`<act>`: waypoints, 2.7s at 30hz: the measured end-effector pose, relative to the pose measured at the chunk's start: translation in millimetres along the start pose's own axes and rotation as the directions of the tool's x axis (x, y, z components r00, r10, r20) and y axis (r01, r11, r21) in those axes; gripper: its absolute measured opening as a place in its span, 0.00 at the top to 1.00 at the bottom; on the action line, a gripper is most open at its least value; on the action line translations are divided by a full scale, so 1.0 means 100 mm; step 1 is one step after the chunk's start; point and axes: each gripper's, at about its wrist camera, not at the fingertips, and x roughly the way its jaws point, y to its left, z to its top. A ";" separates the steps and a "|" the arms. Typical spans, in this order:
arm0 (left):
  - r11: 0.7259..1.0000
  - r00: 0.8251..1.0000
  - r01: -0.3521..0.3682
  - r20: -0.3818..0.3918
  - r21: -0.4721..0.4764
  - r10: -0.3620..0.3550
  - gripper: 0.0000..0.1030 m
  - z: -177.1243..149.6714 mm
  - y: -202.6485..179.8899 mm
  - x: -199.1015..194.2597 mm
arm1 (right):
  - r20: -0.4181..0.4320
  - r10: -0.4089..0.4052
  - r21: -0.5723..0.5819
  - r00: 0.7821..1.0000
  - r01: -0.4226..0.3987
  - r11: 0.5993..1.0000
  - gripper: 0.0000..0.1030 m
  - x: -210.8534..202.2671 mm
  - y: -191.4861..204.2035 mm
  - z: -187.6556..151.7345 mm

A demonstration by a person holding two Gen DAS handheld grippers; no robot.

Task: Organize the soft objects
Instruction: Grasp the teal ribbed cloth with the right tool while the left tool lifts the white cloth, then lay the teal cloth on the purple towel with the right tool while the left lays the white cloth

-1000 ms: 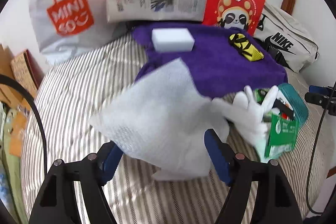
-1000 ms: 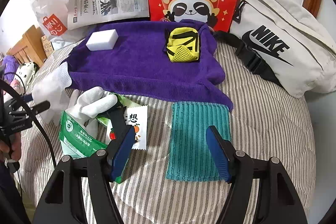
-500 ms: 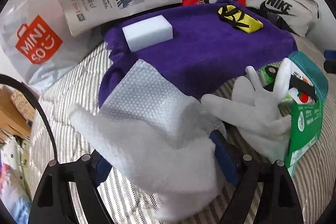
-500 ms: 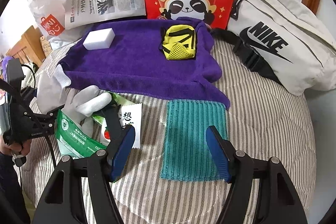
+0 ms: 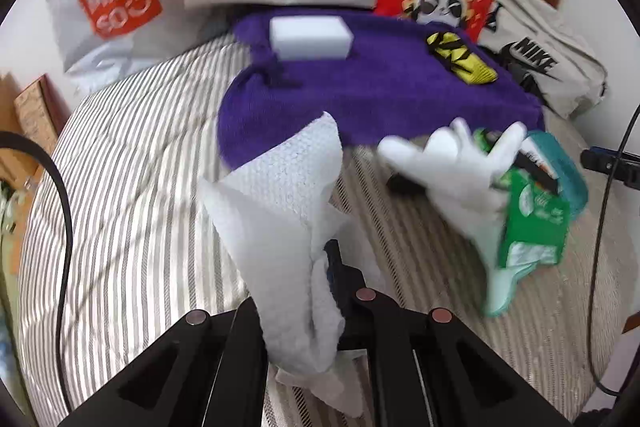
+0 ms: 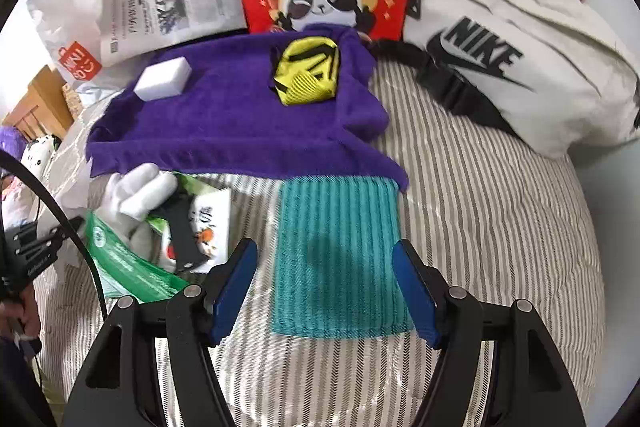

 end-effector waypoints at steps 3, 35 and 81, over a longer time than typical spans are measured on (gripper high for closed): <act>1.000 1.000 -0.006 0.023 -0.014 0.006 0.93 -0.02 0.00 -0.01 | -0.022 0.014 0.027 1.000 -0.014 1.000 0.33 0.12 -0.05 -0.02; 0.993 0.998 0.049 0.053 -0.106 -0.044 0.93 -0.01 0.08 -0.16 | 0.013 -0.049 0.028 0.999 0.049 0.998 0.15 0.22 -0.06 0.02; 0.989 0.975 0.130 0.191 -0.078 -0.113 0.93 1.31 -0.01 -0.04 | 0.113 0.000 -0.019 0.994 0.003 1.000 0.15 0.60 0.30 1.39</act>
